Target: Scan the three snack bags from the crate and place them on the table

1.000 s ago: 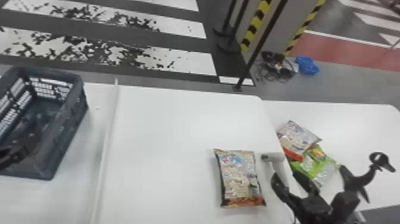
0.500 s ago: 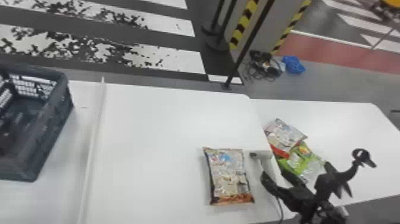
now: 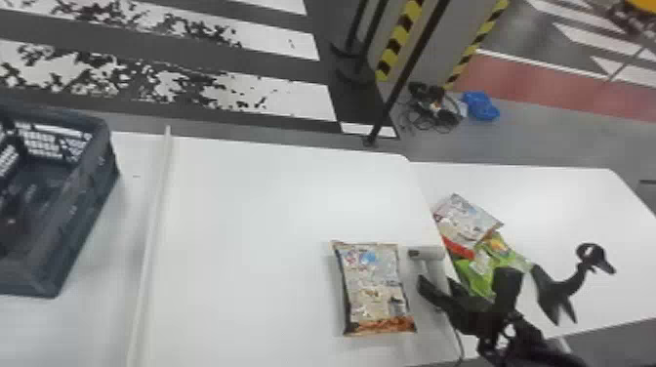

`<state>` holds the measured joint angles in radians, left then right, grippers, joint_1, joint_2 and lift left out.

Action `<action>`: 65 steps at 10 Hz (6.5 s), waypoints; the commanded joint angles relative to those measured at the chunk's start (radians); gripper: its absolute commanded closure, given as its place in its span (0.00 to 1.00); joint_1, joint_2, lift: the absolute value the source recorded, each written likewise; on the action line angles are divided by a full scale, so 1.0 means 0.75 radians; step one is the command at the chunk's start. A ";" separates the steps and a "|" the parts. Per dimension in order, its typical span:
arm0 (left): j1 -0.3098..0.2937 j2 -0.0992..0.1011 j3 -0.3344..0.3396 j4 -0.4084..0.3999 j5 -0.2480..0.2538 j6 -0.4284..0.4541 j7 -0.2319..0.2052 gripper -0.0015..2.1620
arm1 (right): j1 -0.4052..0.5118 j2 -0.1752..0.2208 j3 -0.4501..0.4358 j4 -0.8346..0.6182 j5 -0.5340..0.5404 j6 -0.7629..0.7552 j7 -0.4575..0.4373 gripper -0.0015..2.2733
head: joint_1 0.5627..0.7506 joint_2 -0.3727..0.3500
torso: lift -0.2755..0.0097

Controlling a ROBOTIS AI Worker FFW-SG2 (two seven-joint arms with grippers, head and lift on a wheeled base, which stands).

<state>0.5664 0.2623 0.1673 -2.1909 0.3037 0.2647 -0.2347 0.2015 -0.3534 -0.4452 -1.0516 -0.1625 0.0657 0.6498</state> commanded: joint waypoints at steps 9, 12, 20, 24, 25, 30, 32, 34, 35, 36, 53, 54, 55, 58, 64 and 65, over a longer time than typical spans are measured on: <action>-0.064 0.039 -0.010 0.060 0.063 -0.006 -0.002 0.03 | 0.529 0.312 -0.165 -0.815 -0.143 0.157 -0.206 0.98 | 0.70 0.06 | 0.84; -0.056 0.043 -0.008 0.060 0.076 -0.010 -0.008 0.03 | 0.644 0.369 -0.131 -0.927 -0.184 0.145 -0.204 0.98 | 0.70 0.08 | 0.84; -0.029 0.043 0.008 0.046 0.080 -0.014 -0.014 0.03 | 0.678 0.379 0.011 -0.934 -0.184 0.149 -0.187 0.98 | 0.70 0.23 | 0.84; -0.027 0.043 0.016 0.043 0.080 -0.010 -0.016 0.03 | 0.650 0.371 0.009 -0.936 -0.172 0.198 -0.179 0.98 | 0.70 0.28 | 0.84; -0.027 0.043 0.016 0.037 0.080 -0.010 -0.016 0.03 | 0.654 0.371 -0.026 -0.983 -0.188 0.239 -0.175 0.98 | 0.70 0.27 | 0.84; -0.011 0.033 0.010 -0.024 0.078 0.043 -0.016 0.03 | 0.310 0.211 -0.163 -0.737 -0.162 0.484 -0.146 0.98 | 0.70 0.12 | 0.84; -0.011 0.033 0.000 -0.024 0.070 0.047 -0.016 0.03 | 0.190 0.144 -0.151 -0.549 -0.125 0.509 -0.144 0.98 | 0.70 0.07 | 0.84; -0.011 0.033 -0.004 -0.024 0.072 0.047 -0.020 0.03 | 0.116 0.126 -0.139 -0.437 -0.078 0.484 -0.138 0.98 | 0.70 0.03 | 0.84; -0.011 0.035 -0.006 -0.024 0.072 0.047 -0.020 0.03 | 0.100 0.121 -0.131 -0.410 -0.059 0.472 -0.142 0.89 | 0.70 0.03 | 0.84; -0.009 0.035 -0.006 -0.026 0.072 0.047 -0.022 0.03 | 0.093 0.121 -0.126 -0.402 -0.041 0.456 -0.146 0.57 | 0.70 0.03 | 0.84; 0.059 0.035 0.069 -0.089 0.104 0.059 -0.080 0.03 | 0.040 0.081 0.062 -0.576 -0.045 1.069 0.095 0.25 | 0.70 0.22 | 0.84; 0.057 0.033 0.069 -0.087 0.102 0.055 -0.078 0.03 | 0.040 0.083 0.086 -0.572 -0.033 1.069 0.091 0.88 | 0.70 0.24 | 0.84; 0.053 0.033 0.067 -0.085 0.104 0.055 -0.078 0.03 | 0.048 0.083 0.086 -0.572 -0.037 1.016 0.113 0.98 | 0.70 0.25 | 0.84; 0.051 0.033 0.069 -0.069 0.102 0.039 -0.076 0.03 | 0.138 0.091 0.021 -0.721 -0.104 1.053 0.119 0.98 | 0.70 0.27 | 0.84; 0.055 0.035 0.057 -0.065 0.070 0.031 -0.076 0.03 | -0.078 0.099 -0.421 -0.815 -0.370 1.298 0.087 0.98 | 0.70 0.23 | 0.84; 0.059 0.033 0.061 -0.069 0.070 0.035 -0.076 0.03 | -0.185 0.050 -0.488 -0.633 -0.370 1.163 0.019 0.98 | 0.70 0.14 | 0.84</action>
<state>0.6088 0.2872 0.2111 -2.2422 0.3559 0.2901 -0.2916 0.1089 -0.2980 -0.7801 -1.5970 -0.4390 0.9821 0.6660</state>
